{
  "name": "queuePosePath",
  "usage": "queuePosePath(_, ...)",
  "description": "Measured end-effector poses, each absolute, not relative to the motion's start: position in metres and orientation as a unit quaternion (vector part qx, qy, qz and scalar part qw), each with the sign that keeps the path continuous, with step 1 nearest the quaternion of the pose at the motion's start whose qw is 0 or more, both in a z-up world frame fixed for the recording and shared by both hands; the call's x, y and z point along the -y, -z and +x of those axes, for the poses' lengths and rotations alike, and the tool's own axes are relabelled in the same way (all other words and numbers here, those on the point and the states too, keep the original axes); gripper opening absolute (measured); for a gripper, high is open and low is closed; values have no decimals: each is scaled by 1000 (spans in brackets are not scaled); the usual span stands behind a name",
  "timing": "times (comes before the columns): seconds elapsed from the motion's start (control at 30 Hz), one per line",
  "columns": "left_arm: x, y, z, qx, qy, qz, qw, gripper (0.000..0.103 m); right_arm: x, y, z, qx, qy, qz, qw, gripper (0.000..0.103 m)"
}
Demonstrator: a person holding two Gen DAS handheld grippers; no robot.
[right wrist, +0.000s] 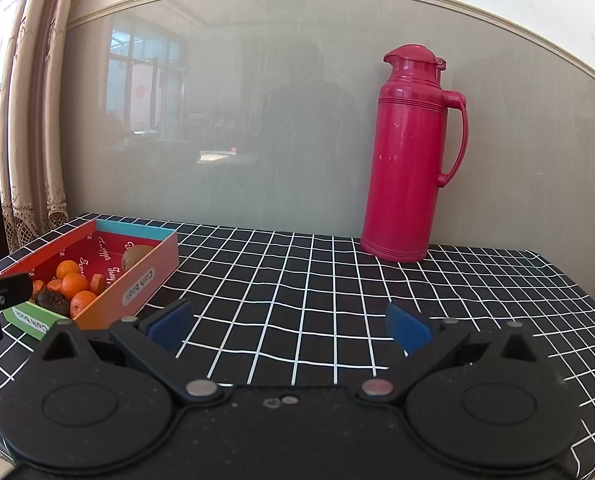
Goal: Organize fruits
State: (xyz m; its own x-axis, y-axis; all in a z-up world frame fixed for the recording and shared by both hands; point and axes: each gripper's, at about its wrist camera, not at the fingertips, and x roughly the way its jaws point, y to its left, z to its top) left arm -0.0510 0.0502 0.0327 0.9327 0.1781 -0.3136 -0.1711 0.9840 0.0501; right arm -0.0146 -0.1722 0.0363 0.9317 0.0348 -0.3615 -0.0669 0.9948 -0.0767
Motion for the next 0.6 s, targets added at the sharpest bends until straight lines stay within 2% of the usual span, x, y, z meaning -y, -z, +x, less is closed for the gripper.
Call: queuePosePath(0.6, -52, -32, -53, -147, -85, 4, 986, 103, 172, -36, -15, -183, -27, -43, 982, 103)
